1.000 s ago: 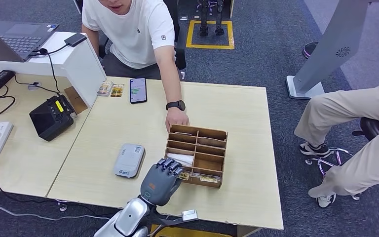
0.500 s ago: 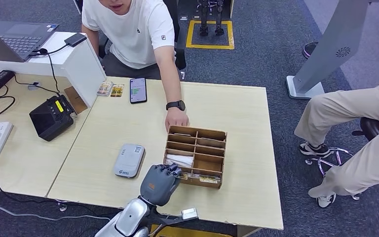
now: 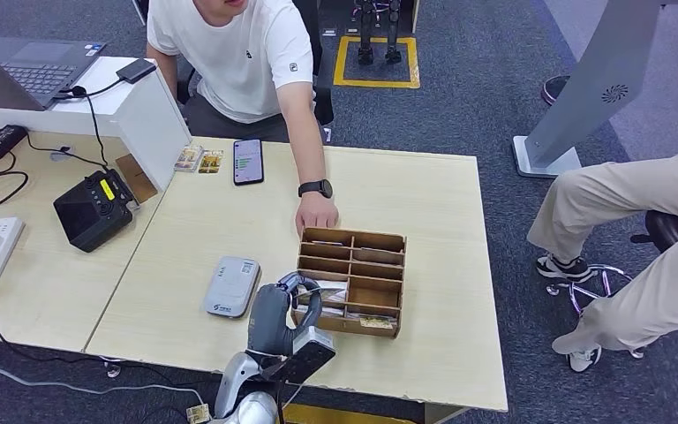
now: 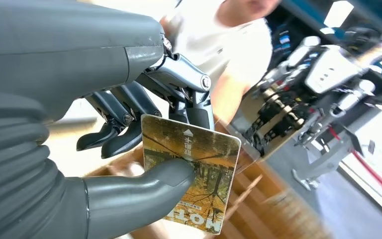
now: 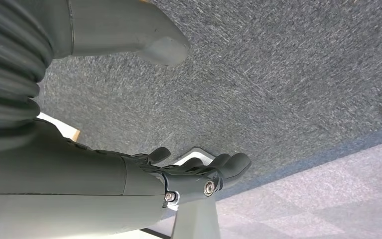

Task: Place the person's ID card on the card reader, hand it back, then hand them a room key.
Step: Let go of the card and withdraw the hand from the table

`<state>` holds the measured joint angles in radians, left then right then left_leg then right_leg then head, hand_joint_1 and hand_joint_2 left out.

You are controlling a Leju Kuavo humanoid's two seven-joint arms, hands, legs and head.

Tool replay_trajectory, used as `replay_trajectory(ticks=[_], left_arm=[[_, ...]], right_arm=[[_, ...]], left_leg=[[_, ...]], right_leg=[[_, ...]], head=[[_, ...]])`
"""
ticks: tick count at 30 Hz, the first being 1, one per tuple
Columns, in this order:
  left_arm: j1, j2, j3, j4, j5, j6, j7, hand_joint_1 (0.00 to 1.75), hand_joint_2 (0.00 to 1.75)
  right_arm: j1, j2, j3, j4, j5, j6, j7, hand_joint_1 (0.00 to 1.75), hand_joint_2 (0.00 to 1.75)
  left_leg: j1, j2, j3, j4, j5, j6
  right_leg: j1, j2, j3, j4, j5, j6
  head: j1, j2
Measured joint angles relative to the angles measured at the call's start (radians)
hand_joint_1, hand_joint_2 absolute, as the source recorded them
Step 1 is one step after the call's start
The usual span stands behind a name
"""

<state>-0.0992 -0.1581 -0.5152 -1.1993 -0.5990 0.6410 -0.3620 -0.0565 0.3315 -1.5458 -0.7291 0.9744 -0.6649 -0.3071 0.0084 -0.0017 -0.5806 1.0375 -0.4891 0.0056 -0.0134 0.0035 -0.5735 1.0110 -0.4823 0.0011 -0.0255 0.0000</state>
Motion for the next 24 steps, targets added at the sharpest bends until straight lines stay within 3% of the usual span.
replay_trajectory(ticks=[7,11,19,24], left_arm=[[-0.018,-0.023,0.024,-0.082,0.172,-0.034,-0.023,1.75,1.75],[-0.103,0.002,0.041,-0.082,0.297,-0.041,-0.018,1.75,1.75],[-0.358,0.035,0.091,0.049,0.38,-0.062,0.096,1.75,1.75],[-0.418,0.043,0.107,0.11,0.381,-0.061,0.104,1.75,1.75]], right_arm=[[-0.001,0.0,0.0,-0.004,-0.009,0.0,0.011,0.0,1.75],[-0.005,0.0,0.0,-0.005,0.003,0.0,0.012,0.0,1.75],[-0.025,0.0,0.0,0.01,0.021,0.0,-0.036,0.0,1.75],[-0.026,0.0,0.0,0.013,0.026,0.0,-0.033,0.0,1.75]], left_leg=[[0.0,0.0,0.0,0.0,0.001,0.0],[0.001,-0.001,0.001,0.0,0.002,-0.001],[0.001,-0.001,0.0,0.0,0.005,-0.001],[0.001,-0.001,0.0,0.0,0.005,-0.001]], right_leg=[[0.0,0.0,0.0,0.0,0.0,0.0],[0.0,0.0,0.0,0.0,0.001,-0.001],[0.001,0.0,0.0,0.001,0.004,-0.001],[0.0,0.0,0.0,0.001,0.004,-0.001]], head=[[0.0,0.0],[0.0,0.0],[0.0,0.0],[0.0,0.0]])
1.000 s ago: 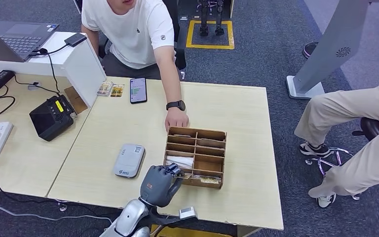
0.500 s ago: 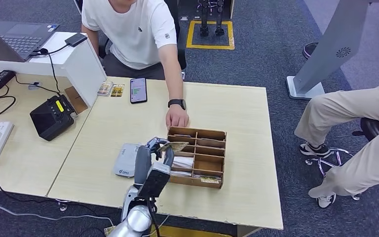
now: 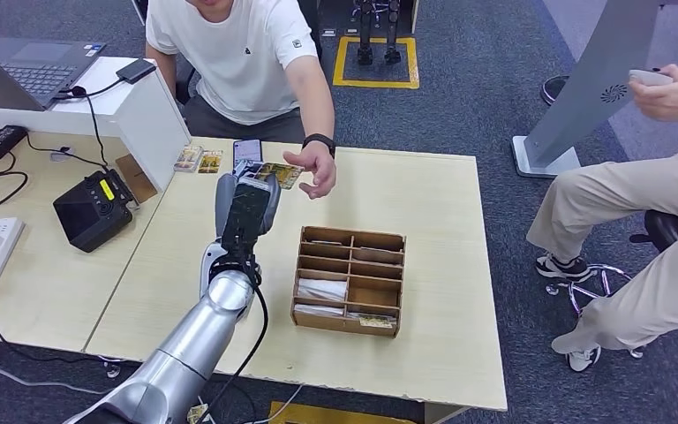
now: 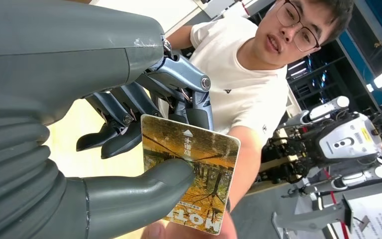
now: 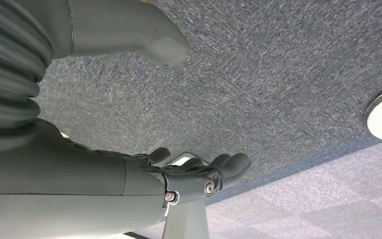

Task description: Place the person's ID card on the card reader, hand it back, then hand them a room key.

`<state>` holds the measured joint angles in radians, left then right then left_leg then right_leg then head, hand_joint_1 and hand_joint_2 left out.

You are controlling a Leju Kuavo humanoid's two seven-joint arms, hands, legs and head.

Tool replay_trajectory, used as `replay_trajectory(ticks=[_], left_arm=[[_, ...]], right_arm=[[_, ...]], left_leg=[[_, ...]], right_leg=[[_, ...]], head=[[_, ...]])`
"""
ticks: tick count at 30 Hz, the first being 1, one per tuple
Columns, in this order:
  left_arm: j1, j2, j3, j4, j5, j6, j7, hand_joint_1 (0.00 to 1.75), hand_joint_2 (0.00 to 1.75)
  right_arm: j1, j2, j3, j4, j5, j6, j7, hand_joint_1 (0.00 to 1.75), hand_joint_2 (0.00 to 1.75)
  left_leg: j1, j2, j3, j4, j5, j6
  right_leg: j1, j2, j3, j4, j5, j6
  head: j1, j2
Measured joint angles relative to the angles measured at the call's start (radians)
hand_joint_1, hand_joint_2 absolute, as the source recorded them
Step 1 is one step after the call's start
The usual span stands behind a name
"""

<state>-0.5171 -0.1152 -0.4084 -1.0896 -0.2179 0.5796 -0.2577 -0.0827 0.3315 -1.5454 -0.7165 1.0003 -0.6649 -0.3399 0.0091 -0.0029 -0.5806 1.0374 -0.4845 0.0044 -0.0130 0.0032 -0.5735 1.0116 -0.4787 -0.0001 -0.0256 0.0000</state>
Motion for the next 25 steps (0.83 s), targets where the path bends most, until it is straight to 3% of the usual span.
replay_trajectory(ticks=[7,14,16,19,20,23,24,25], left_arm=[[-0.028,0.003,0.012,0.044,0.012,0.007,0.004,1.75,1.75],[-0.134,0.004,0.032,0.193,-0.019,0.045,0.073,1.75,1.75],[-0.146,0.003,0.042,0.223,-0.017,0.07,0.044,1.75,1.75],[-0.145,0.002,0.069,0.239,0.007,0.104,-0.066,1.72,1.75],[-0.141,0.001,0.082,0.24,0.019,0.109,-0.102,1.43,1.75],[-0.122,-0.001,0.115,0.233,0.058,0.095,-0.165,0.14,1.75],[-0.113,-0.001,0.122,0.227,0.072,0.082,-0.174,0.0,1.75],[-0.109,-0.001,0.125,0.224,0.079,0.074,-0.178,0.0,1.75]], right_arm=[[-0.003,0.0,0.0,0.007,-0.015,0.0,-0.026,0.0,1.75],[-0.013,0.0,0.0,0.03,-0.018,0.0,-0.047,0.0,1.75],[-0.014,0.0,0.0,0.036,-0.011,0.0,-0.05,0.0,1.75],[-0.015,0.0,0.0,0.043,0.0,0.0,-0.061,0.0,1.75],[-0.016,0.0,0.0,0.046,0.0,0.0,-0.064,0.0,1.75],[-0.018,0.0,0.0,0.057,-0.006,0.0,-0.071,0.0,1.75],[-0.018,0.0,0.0,0.059,-0.01,0.0,-0.074,0.0,1.75],[-0.018,0.0,0.0,0.06,-0.012,0.0,-0.075,0.0,1.75]], left_leg=[[0.0,0.0,0.0,0.0,0.0,0.0],[0.0,0.0,0.0,0.0,0.001,0.0],[0.0,0.0,0.0,0.0,0.001,0.0],[0.0,0.0,-0.001,0.0,0.001,0.0],[0.0,0.0,-0.001,0.0,0.001,0.0],[0.0,0.0,-0.001,0.0,0.001,0.0],[0.0,0.0,-0.001,0.0,0.0,0.0],[0.0,0.0,-0.001,0.0,0.0,0.0]], right_leg=[[0.0,0.0,-0.001,0.0,0.0,0.0],[0.0,0.0,0.0,0.0,0.0,0.0],[0.0,0.0,0.0,0.0,0.001,0.0],[0.0,0.0,0.0,0.0,0.001,0.0],[0.0,0.0,0.0,0.0,0.001,0.0],[0.0,0.0,0.0,0.0,0.0,0.0],[0.0,0.0,0.0,0.0,0.0,0.0],[0.0,0.0,0.0,0.0,0.0,0.0]], head=[[0.0,0.0],[0.0,0.0],[0.0,0.0],[0.0,0.0],[0.0,0.0],[0.0,0.0],[0.0,0.0],[0.0,0.0]])
